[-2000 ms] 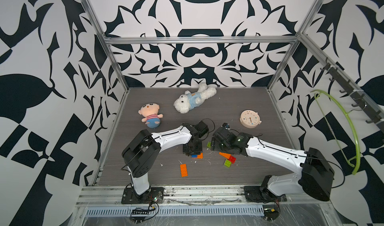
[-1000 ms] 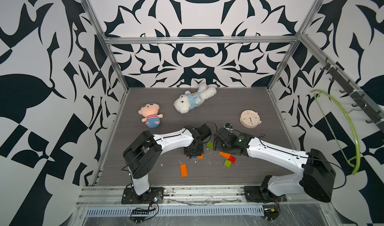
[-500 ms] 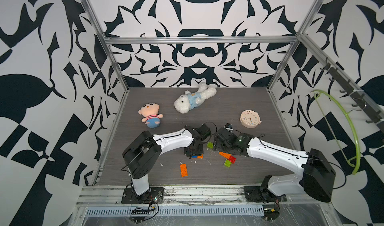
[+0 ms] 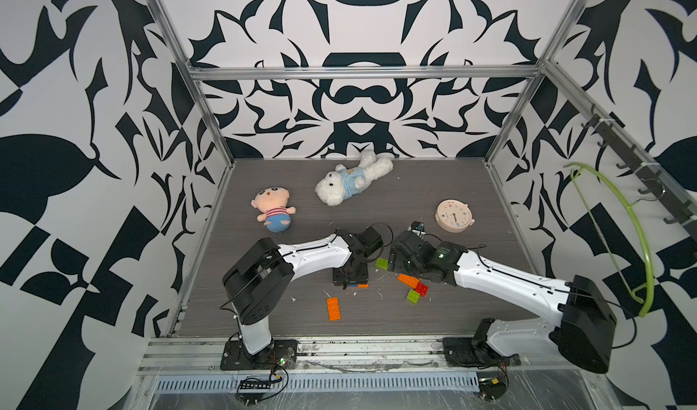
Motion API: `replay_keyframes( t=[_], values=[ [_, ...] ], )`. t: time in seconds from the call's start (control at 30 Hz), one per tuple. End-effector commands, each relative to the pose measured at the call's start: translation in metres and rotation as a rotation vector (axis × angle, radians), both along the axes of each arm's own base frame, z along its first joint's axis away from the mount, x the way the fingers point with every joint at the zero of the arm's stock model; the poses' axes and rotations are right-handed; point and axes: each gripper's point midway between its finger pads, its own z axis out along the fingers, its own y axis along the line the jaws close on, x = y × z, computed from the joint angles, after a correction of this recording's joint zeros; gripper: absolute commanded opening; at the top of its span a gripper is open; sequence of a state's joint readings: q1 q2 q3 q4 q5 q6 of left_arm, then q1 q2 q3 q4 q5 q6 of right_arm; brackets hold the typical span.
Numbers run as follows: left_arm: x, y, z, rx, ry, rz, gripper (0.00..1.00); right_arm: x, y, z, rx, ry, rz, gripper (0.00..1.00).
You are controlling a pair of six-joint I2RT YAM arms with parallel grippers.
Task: Assemble the number 5 with lego
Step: Assemble the lego brick with the lego brick, then pick up the lego brick from the center of the board.
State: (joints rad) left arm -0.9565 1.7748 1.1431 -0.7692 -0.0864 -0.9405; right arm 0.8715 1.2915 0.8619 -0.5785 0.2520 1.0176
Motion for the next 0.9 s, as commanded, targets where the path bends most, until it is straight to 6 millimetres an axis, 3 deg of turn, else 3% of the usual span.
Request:
replay_keyframes(
  t=[0.0, 0.2, 0.3, 0.53, 0.63, 0.87],
  values=[
    [0.006, -0.001, 0.018, -0.005, -0.039, -0.007, 0.63, 0.004, -0.003, 0.013, 0.003, -0.044, -0.004, 0.81],
    [0.014, -0.002, 0.045, -0.082, -0.132, -0.005, 0.65, 0.004, -0.002, 0.016, 0.010, -0.059, 0.020, 0.81],
    [0.019, 0.010, 0.059, -0.110, -0.223, 0.040, 0.65, 0.004, 0.002, 0.017, 0.004, -0.057, 0.049, 0.81],
    [0.024, 0.077, 0.085, -0.185, -0.391, 0.252, 0.66, -0.007, 0.041, 0.023, -0.011, -0.063, 0.203, 0.77],
    [0.020, 0.113, 0.078, -0.205, -0.376, 0.355, 0.68, -0.019, 0.065, 0.021, -0.032, -0.064, 0.287, 0.74],
    [0.003, 0.171, 0.057, -0.187, -0.333, 0.502, 0.75, -0.064, 0.136, 0.006, -0.055, -0.015, 0.544, 0.70]
  ],
)
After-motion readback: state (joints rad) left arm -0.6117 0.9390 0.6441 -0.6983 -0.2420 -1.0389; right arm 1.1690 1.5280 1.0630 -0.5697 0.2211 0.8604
